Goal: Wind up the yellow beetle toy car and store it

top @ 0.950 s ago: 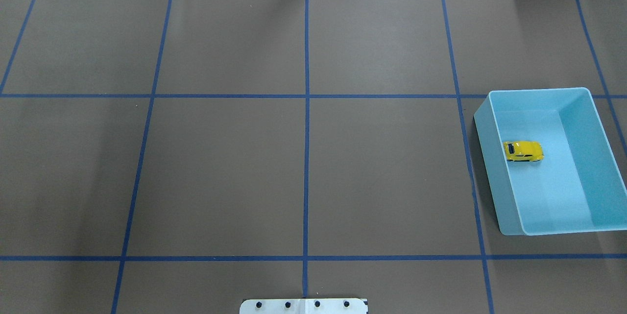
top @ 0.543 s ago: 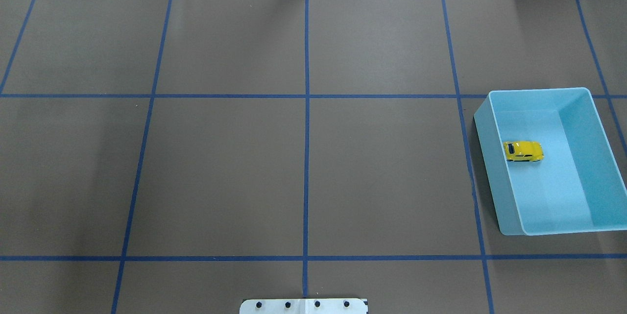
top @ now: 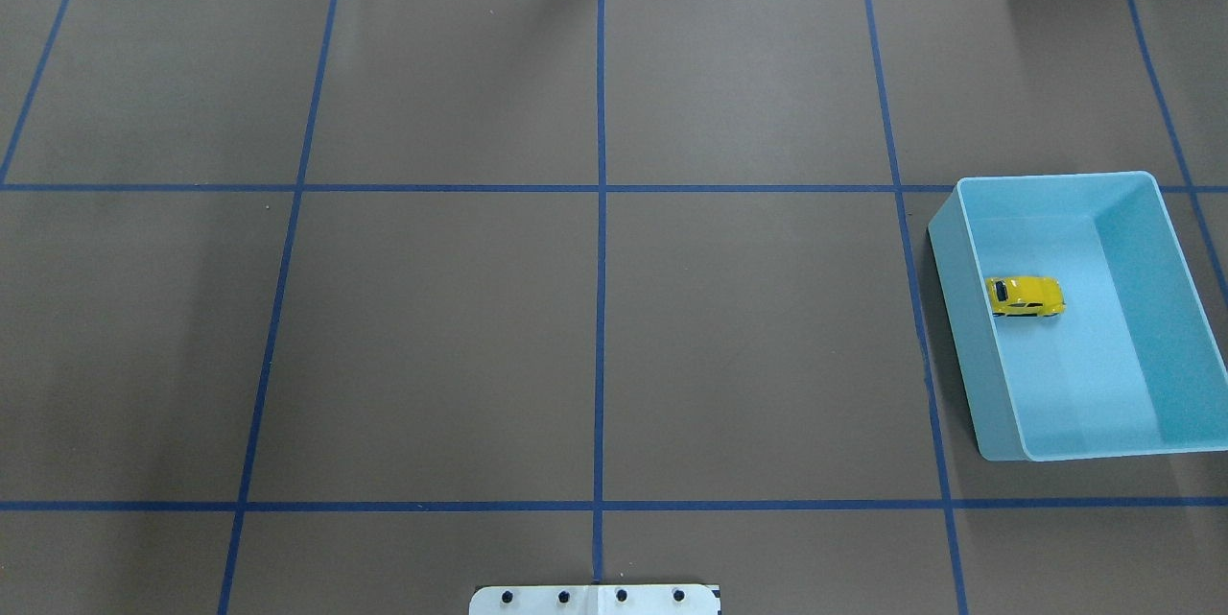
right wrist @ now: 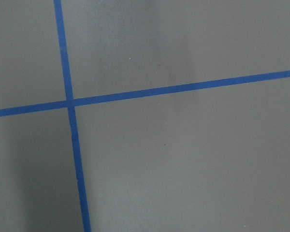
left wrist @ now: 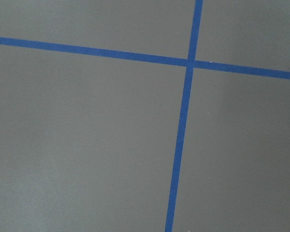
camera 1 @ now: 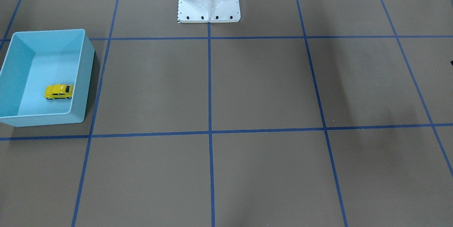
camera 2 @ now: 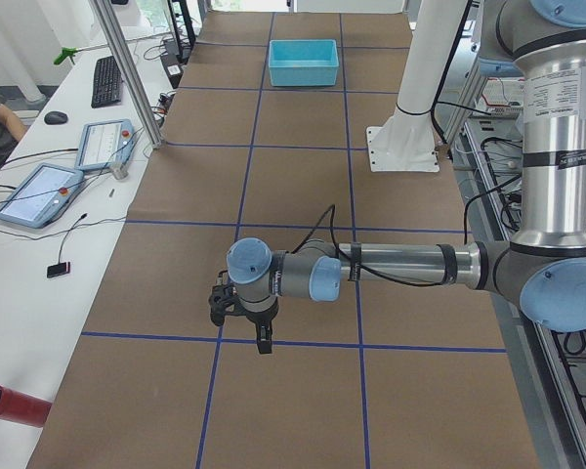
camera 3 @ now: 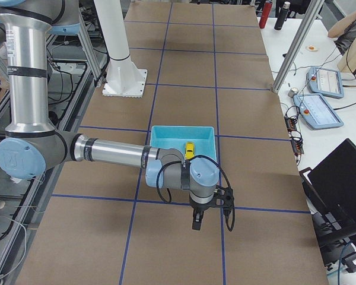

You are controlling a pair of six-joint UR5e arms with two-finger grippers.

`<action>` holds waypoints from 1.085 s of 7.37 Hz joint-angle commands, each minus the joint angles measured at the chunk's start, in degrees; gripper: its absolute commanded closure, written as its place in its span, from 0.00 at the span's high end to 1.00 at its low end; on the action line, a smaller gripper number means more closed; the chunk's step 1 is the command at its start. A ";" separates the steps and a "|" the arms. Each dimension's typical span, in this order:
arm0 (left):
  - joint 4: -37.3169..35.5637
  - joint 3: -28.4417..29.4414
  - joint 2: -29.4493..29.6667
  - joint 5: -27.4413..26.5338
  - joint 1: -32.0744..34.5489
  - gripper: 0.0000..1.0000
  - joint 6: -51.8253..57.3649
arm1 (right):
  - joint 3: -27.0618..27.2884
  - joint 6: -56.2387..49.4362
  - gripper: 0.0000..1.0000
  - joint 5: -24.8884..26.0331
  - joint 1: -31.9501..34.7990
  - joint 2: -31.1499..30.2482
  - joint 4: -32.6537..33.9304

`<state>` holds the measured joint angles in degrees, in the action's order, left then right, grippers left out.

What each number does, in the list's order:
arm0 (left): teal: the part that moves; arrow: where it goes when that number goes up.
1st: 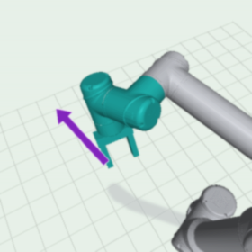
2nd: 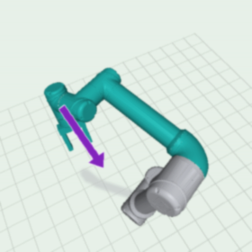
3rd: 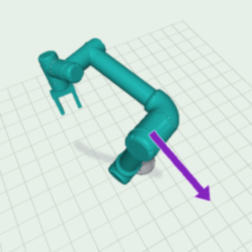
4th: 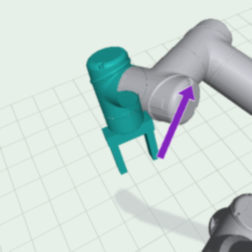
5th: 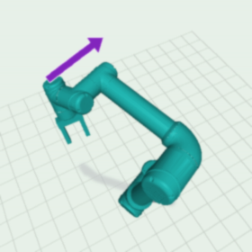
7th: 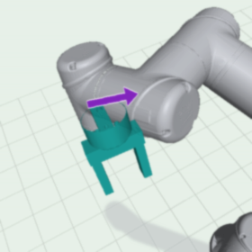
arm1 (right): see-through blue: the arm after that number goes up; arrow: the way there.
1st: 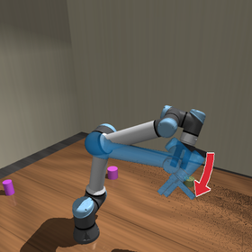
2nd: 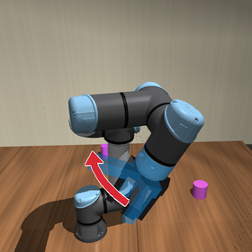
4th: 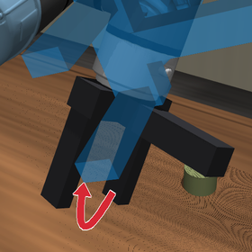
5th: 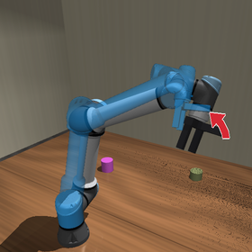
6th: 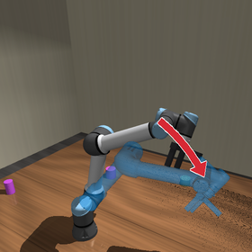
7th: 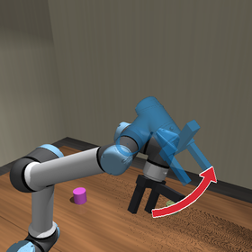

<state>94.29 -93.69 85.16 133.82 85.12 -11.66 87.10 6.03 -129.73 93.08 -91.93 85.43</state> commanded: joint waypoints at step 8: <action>0.36 -0.18 0.01 0.47 -0.04 1.00 2.69 | 0.26 0.04 0.99 -0.18 0.00 0.00 0.00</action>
